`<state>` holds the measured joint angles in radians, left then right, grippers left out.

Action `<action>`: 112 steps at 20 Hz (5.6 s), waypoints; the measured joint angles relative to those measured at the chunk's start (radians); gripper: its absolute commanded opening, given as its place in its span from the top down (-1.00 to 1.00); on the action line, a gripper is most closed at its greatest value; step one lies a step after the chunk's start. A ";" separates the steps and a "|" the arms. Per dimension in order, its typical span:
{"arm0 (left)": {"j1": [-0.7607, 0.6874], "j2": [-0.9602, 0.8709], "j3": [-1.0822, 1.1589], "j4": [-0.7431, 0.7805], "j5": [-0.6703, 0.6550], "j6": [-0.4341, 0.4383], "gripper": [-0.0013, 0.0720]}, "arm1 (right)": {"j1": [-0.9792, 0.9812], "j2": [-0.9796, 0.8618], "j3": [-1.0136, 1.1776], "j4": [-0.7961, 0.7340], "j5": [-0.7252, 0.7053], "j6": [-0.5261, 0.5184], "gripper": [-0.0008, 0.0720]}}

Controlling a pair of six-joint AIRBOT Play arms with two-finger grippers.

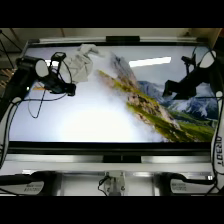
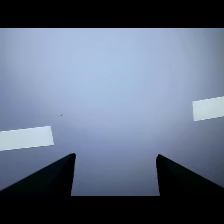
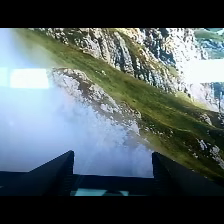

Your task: Fold the shirts.

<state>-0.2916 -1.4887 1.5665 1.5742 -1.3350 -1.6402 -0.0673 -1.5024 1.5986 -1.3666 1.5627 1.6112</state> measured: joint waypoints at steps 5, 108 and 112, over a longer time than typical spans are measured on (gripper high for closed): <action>0.000 0.000 0.000 0.000 0.000 0.000 -0.64 | 0.000 0.000 0.000 0.000 0.000 0.000 -0.65; -0.261 0.135 -0.840 -0.713 0.596 -0.050 0.87 | 0.119 0.253 -0.631 -0.029 -0.344 -0.579 -0.86; -0.262 0.150 -0.841 -0.708 0.584 -0.047 0.87 | 0.190 0.237 -0.651 -0.061 -0.501 -0.654 -0.85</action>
<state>-0.5533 -1.3384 0.7258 0.8665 -0.7513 -1.6867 0.1223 -1.2659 0.9474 -1.4277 1.0615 0.9569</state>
